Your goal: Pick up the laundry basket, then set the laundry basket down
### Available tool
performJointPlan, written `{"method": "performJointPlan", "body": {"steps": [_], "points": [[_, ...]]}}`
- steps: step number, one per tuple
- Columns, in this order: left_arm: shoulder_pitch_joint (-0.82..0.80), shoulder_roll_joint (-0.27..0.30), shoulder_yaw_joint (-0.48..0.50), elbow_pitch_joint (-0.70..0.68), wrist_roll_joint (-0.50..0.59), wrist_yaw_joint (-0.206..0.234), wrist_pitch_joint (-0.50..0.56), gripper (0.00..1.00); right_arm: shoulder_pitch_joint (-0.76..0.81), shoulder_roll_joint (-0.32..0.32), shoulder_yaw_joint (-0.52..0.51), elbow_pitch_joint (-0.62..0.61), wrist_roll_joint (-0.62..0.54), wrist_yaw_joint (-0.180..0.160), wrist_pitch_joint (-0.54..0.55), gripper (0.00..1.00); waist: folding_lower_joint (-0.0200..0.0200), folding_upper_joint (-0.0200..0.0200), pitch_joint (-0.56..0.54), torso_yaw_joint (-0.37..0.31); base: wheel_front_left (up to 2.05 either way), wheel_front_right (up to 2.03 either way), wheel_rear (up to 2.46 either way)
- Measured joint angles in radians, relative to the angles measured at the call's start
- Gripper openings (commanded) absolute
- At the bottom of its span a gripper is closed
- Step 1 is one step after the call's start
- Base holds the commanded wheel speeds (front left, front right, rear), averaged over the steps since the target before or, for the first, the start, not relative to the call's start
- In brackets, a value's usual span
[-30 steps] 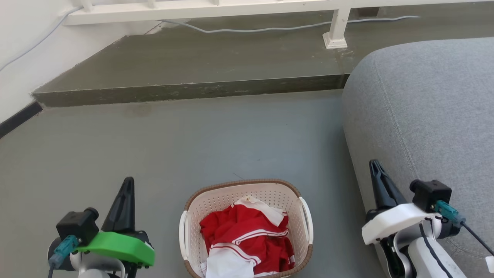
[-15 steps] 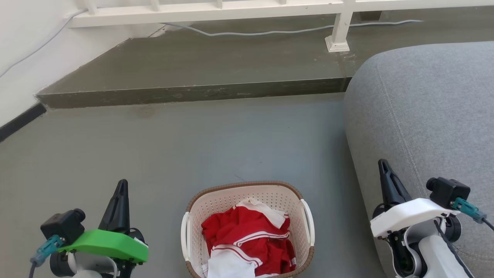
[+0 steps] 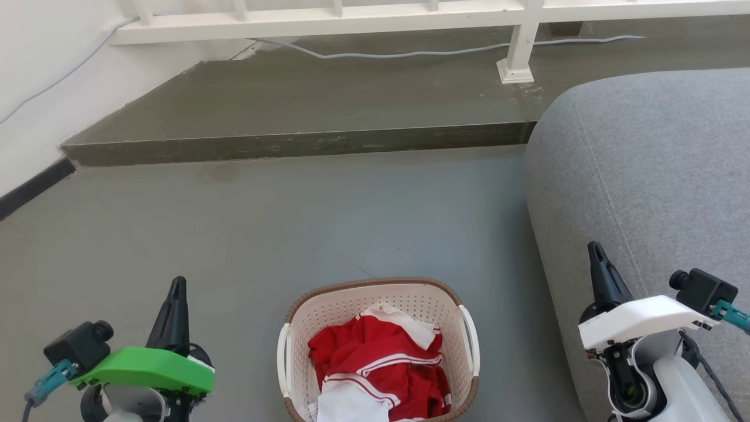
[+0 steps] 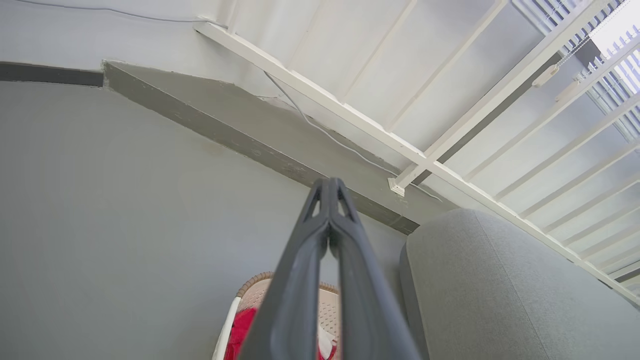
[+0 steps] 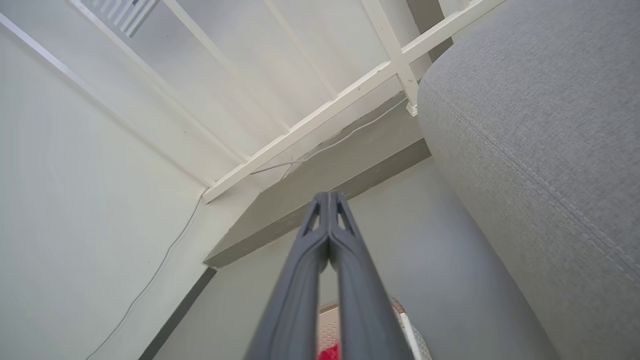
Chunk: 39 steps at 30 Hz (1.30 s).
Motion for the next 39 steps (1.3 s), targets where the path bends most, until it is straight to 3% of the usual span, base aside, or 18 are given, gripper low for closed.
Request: {"method": "performJointPlan", "body": {"steps": [39], "points": [[-0.003,-0.007,0.087,0.029,-0.482,-0.007,0.143,0.00,-0.002,0.015,-0.135,0.002,0.518,0.054,0.141,0.00,0.0001,0.0000,-0.025,0.020,0.00,0.00,0.00]]}}
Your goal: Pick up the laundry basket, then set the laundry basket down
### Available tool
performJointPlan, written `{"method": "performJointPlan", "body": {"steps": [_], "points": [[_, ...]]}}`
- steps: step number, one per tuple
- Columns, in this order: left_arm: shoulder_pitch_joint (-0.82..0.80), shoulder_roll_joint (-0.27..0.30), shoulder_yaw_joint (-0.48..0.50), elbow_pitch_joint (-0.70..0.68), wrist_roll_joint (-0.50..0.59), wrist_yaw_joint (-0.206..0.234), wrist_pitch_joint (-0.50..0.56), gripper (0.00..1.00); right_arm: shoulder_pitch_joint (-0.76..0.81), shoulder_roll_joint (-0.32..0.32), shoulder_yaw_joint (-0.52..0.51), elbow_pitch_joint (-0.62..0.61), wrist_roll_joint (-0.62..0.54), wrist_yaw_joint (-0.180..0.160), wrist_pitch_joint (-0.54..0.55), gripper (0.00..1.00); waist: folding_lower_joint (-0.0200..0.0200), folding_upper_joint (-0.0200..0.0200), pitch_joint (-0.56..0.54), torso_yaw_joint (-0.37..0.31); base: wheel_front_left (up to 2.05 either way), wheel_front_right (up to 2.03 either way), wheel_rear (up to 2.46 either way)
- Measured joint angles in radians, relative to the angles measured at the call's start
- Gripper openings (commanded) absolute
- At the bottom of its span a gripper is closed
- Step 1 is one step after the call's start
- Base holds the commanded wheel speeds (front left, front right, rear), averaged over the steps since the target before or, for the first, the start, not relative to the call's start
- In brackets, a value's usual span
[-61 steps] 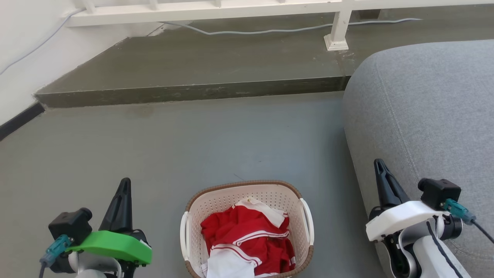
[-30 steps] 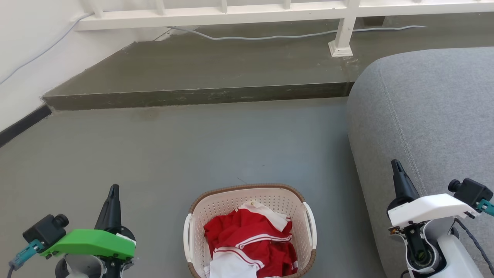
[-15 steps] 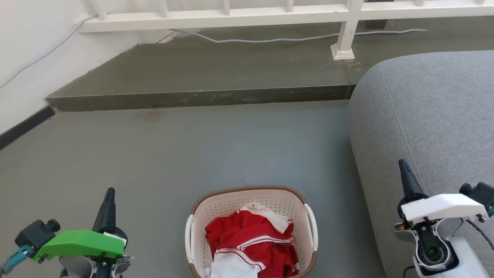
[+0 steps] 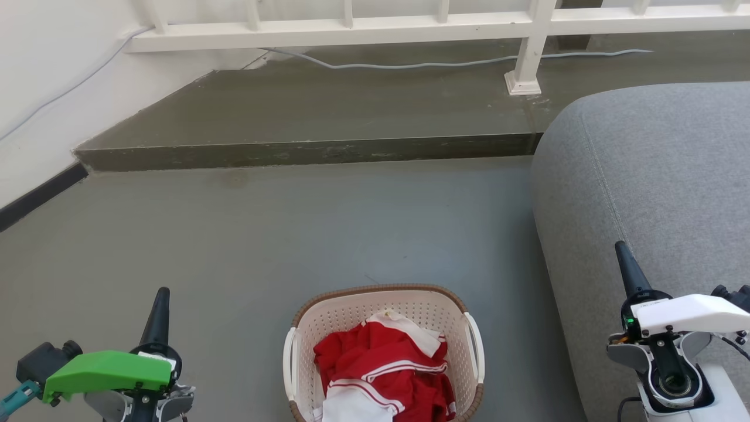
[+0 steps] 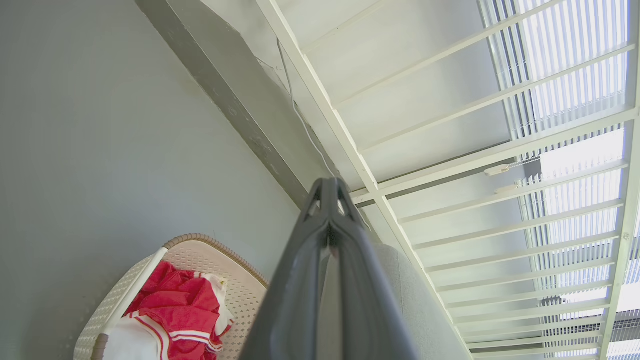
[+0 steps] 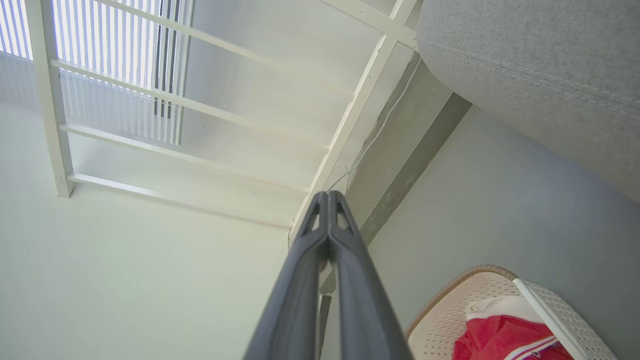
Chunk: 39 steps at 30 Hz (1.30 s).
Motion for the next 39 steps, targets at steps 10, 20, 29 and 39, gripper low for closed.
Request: {"method": "performJointPlan", "body": {"steps": [10,20,29,39], "points": [[-0.001,-0.002,0.022,0.005,-0.105,0.000,0.030,0.00,0.000,0.004,-0.031,0.002,0.114,0.014,0.027,0.00,0.0000,0.0000,-0.006,0.004,0.00,0.00,0.00],[-0.002,-0.003,0.039,0.013,-0.222,-0.001,0.065,0.00,-0.001,0.007,-0.065,0.002,0.243,0.025,0.062,0.00,0.0000,0.0000,-0.012,0.009,0.00,0.00,0.00],[-0.004,-0.005,0.062,0.022,-0.330,-0.001,0.093,0.00,-0.002,0.009,-0.096,0.002,0.356,0.041,0.089,0.00,0.0000,0.0000,-0.017,0.014,0.00,0.00,0.00],[-0.021,-0.006,0.067,0.025,-0.374,-0.003,0.106,0.00,-0.004,0.012,-0.110,0.002,0.400,0.043,0.105,0.00,0.0000,0.0000,-0.019,0.015,0.00,0.00,0.00]]}}
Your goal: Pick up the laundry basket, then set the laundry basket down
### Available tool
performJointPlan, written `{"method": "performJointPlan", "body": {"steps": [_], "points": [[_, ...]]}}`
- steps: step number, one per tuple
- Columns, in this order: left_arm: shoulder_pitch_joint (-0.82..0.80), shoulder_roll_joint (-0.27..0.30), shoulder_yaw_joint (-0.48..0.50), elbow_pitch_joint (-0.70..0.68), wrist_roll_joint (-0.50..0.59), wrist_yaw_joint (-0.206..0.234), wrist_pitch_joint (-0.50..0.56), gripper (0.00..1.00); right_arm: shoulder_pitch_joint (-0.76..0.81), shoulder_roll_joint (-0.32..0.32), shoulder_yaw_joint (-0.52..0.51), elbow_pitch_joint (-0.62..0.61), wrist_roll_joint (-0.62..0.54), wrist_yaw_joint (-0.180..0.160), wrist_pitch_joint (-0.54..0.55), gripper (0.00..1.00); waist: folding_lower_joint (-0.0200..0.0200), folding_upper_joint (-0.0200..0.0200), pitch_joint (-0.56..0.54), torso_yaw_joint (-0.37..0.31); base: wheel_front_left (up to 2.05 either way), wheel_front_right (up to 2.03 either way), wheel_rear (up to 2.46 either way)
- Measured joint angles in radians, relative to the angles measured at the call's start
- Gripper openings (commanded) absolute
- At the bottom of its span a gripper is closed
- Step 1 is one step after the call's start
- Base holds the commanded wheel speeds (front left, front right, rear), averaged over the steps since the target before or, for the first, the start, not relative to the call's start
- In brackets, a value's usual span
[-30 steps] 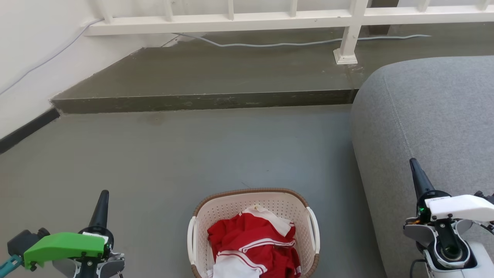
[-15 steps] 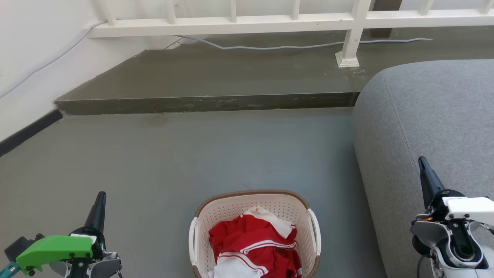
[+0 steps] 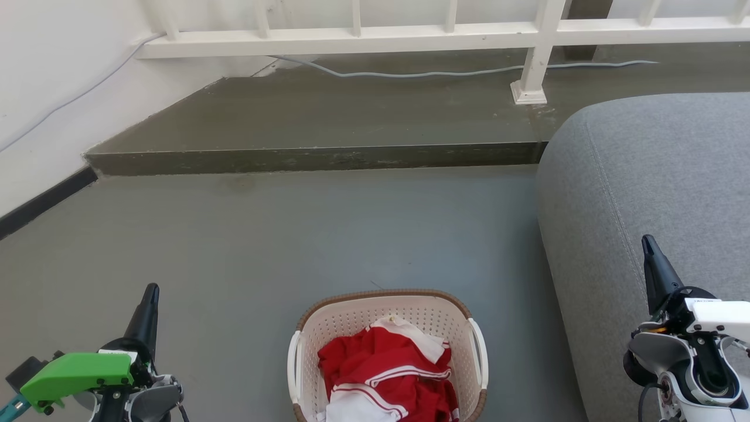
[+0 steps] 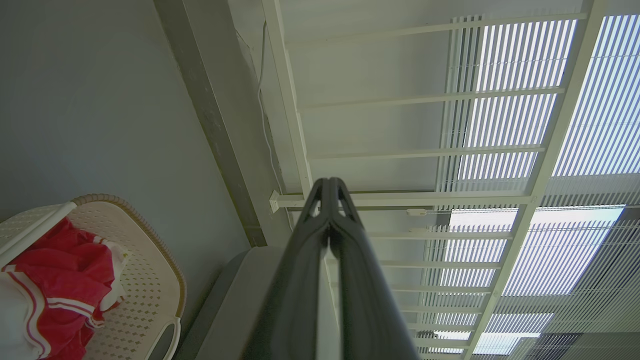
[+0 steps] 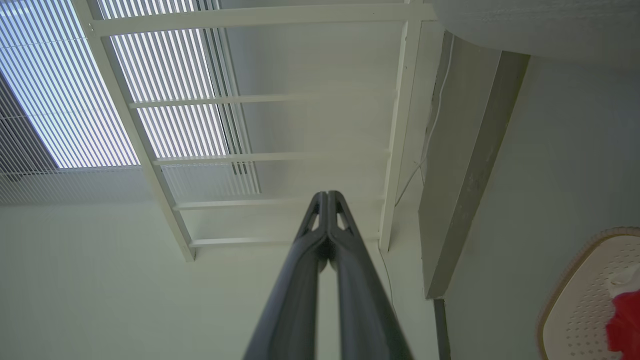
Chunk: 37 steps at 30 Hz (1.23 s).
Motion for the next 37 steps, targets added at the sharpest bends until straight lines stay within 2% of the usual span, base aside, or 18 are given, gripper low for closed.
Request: {"method": "performJointPlan", "body": {"steps": [37], "points": [[0.000,-0.001,0.001,0.000,0.000,0.000,0.000,0.00,0.000,0.001,-0.002,0.000,0.000,0.001,0.001,0.00,0.0000,0.0000,0.000,0.000,0.00,0.00,0.00]]}}
